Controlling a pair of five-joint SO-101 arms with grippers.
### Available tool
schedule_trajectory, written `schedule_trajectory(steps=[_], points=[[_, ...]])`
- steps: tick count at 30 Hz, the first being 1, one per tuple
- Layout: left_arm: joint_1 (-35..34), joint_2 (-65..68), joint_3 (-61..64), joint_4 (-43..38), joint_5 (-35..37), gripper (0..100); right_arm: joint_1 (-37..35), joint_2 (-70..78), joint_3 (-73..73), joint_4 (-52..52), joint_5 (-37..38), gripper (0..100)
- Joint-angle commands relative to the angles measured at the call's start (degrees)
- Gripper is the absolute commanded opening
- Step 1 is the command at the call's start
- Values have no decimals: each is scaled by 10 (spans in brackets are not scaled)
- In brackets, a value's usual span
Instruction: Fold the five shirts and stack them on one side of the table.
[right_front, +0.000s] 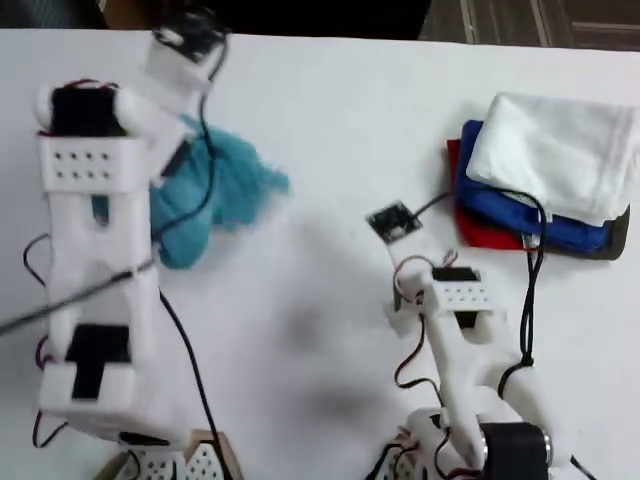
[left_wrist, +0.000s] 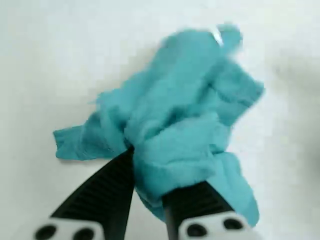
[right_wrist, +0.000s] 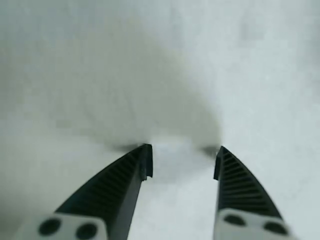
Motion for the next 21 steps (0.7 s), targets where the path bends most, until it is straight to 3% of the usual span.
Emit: schedule_trajectory(steps=[1,4,11,17,21], points=[[49,-97,6,9,2,24,-34,-52,-108,95,4,214],[80,-113,4,9,2,24,-58,-87,-171,152,4,214],[105,-98,22,6,2,26,-60,-114,-182,162,4,212],[-44,-28,68,-6,-4,27,-60,-114,-182,161,4,212],[-171,35,86,-3,-70,28,-59,-114,-182,159,4,212]])
